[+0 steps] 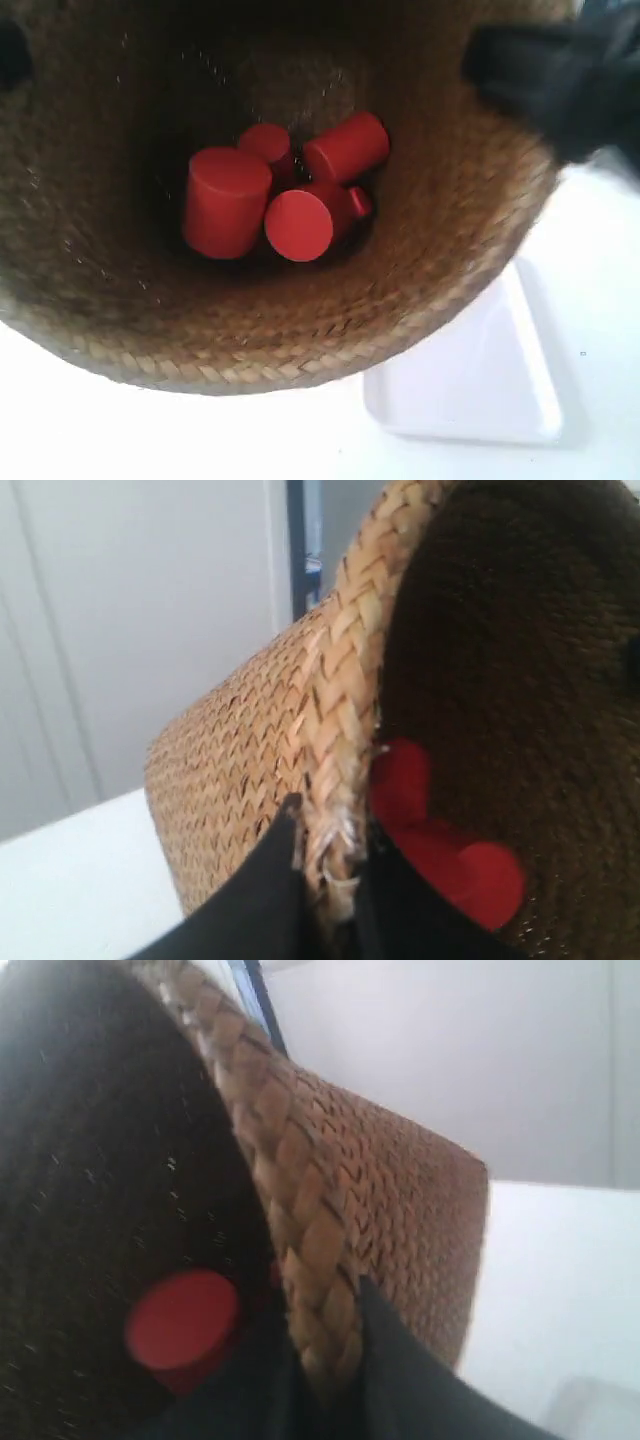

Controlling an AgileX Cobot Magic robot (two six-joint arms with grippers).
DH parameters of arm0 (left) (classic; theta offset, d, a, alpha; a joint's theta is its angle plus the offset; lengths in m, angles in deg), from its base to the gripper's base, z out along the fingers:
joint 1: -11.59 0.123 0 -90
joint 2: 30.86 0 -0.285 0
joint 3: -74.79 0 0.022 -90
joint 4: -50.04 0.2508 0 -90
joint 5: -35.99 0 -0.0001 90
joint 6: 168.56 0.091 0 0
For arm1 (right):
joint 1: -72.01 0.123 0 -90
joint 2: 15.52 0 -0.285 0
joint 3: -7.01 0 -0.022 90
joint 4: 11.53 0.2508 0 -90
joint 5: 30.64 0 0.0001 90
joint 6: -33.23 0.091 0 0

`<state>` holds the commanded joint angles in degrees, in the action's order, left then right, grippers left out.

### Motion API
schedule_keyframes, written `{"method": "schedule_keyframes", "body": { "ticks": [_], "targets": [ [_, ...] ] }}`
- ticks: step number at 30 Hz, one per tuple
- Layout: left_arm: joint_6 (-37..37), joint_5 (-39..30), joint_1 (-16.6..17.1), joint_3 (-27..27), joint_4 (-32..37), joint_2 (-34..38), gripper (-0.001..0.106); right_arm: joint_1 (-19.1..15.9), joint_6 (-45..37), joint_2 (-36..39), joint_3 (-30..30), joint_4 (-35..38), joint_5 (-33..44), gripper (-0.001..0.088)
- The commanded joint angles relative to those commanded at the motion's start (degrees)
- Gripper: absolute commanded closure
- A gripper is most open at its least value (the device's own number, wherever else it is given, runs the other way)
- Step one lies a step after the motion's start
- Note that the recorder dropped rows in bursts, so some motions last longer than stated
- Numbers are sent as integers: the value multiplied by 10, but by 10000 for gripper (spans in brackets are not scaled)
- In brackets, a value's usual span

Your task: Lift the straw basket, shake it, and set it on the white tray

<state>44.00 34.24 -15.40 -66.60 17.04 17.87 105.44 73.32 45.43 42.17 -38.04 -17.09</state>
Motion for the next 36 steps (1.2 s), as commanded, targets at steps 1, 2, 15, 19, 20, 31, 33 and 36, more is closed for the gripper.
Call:
{"method": "schedule_keyframes", "body": {
  "ticks": [1, 2, 15, 19, 20, 31, 33, 36],
  "targets": [
    [-18, -49, -2, -25, -4, -17, 1053, 10, 2, -17, -21, 40, 31, 868],
    [-16, -97, -4, -51, 2, -37, 1053, 23, -11, -38, -36, 67, 47, 868],
    [-34, -97, -8, -71, -15, -38, 1053, 52, -35, -105, -63, 88, 24, 868],
    [-32, -24, -8, -53, -15, -39, 1053, 51, -35, -126, -35, 16, -3, 868],
    [-32, 18, -8, -32, -15, -15, 1053, 41, -15, -94, -19, -28, -3, 868],
    [-40, -34, -11, -48, -26, -27, 1053, 58, 67, -115, -23, -60, 30, 868],
    [-40, 22, -11, -16, -23, 19, 1053, 57, 117, -48, 3, -123, 29, 868],
    [-43, -39, -12, -48, -25, 8, 1053, 75, 125, -40, -23, -42, 37, 868]
  ]
}}
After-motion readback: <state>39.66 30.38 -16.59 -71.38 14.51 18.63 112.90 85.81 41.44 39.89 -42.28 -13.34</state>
